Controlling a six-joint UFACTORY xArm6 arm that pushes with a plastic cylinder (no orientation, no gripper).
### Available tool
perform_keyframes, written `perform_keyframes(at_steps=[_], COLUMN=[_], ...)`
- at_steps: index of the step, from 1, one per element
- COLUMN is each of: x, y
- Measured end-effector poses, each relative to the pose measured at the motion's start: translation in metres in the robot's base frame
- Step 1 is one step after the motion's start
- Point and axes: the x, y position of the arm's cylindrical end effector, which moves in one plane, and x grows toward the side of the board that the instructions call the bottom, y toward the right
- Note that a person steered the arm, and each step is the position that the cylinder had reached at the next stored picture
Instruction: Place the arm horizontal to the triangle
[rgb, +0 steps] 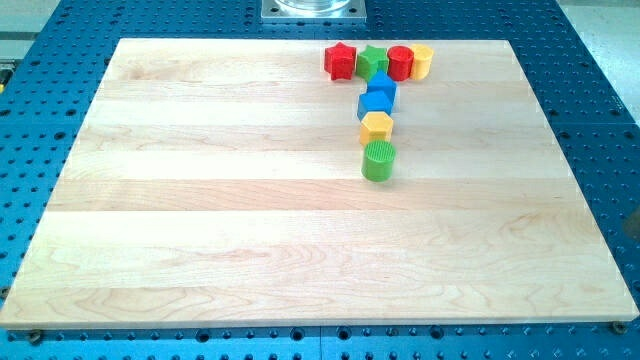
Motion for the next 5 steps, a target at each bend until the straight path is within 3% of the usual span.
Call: perform_keyframes(at_steps=[2,3,4,5], x=[-0.002,-0.002,-0.012,-0.081], y=[-0.001,-0.022,-0.081,-0.107])
